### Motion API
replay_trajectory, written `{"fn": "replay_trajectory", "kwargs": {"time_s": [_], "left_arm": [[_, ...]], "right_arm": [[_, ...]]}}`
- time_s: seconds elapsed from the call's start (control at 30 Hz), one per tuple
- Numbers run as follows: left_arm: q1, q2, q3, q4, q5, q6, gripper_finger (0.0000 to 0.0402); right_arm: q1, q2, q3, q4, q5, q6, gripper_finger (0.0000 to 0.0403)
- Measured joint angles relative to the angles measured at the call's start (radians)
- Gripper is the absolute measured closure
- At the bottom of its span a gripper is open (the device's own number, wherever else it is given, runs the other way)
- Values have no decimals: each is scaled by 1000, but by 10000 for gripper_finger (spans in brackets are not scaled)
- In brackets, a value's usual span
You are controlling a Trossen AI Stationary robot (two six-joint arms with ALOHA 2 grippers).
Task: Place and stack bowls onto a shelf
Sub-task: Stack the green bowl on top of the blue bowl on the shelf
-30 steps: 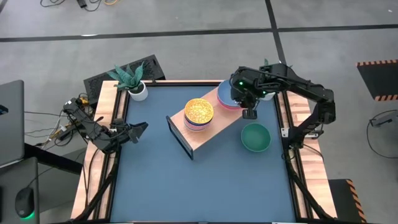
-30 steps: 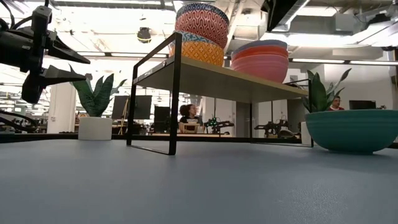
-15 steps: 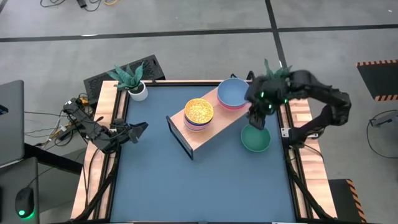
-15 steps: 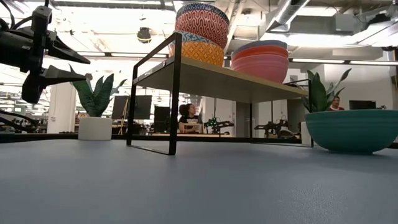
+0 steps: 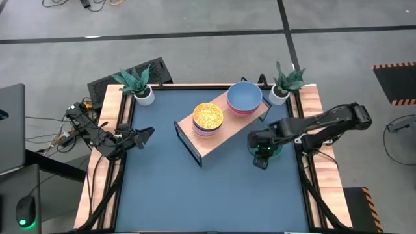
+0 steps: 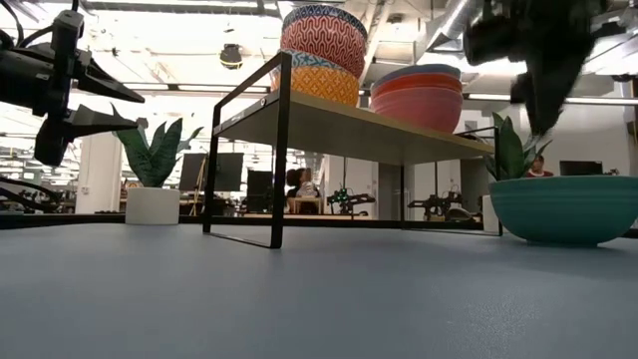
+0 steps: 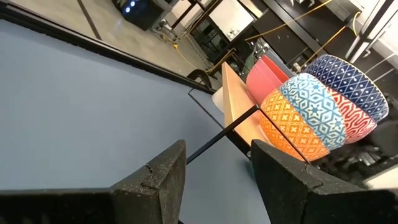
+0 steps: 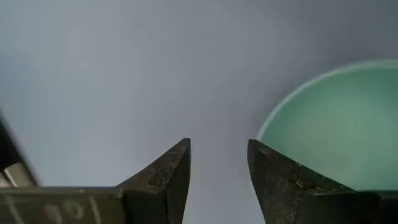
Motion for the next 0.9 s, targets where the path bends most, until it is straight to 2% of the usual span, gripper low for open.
{"fn": "replay_trajectory", "kwargs": {"time_s": [0.2, 0.37, 0.43, 0.57, 0.6, 0.73, 0.9], "left_arm": [[0, 0, 0, 0, 0, -13, 236], [0, 0, 0, 1, 4, -23, 236], [0, 0, 0, 1, 4, -29, 236], [0, 0, 0, 1, 4, -31, 236], [0, 0, 0, 1, 4, -31, 236], [0, 0, 0, 1, 5, -31, 236], [0, 0, 0, 1, 6, -32, 236]], "right_arm": [[-13, 14, -184, 96, 34, 46, 219], [-34, 20, -241, 115, 58, 49, 236], [-32, 18, -241, 117, 57, 36, 267], [-30, 17, -235, 119, 62, 28, 370], [-30, 14, -235, 118, 65, 27, 379], [-17, 4, -194, 76, 46, 36, 379], [4, -57, -25, -31, -94, 15, 379]]}}
